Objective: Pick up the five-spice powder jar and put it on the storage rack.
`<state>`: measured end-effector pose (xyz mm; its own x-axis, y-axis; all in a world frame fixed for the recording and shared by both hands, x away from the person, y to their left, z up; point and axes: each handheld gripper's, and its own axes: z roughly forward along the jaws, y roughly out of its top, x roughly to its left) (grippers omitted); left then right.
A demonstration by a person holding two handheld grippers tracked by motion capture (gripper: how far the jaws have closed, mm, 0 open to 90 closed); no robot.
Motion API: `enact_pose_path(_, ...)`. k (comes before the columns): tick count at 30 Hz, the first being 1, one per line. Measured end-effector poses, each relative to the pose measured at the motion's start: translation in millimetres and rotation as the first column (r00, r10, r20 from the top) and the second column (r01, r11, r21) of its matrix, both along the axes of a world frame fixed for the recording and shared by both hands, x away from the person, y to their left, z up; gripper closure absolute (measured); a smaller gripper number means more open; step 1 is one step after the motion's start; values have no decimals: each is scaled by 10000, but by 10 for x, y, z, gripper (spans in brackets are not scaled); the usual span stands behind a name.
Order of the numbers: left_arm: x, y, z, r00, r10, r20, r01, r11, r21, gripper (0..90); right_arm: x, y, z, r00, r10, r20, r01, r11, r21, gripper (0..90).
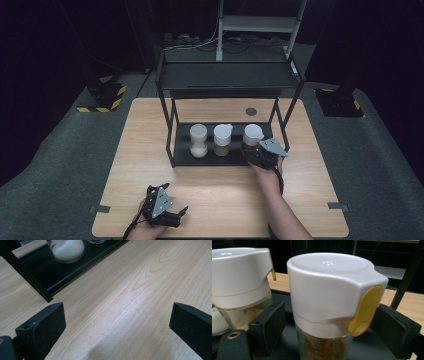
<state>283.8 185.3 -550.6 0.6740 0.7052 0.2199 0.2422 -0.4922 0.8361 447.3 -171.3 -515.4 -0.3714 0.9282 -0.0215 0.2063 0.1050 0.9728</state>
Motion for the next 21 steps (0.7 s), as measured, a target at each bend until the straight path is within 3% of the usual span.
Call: enact_pose_path(21,-1,-11,-2,10000,-15,-7,15,9999,118,8,-238,2,84,9997,154,205,-156,9998,77,8)
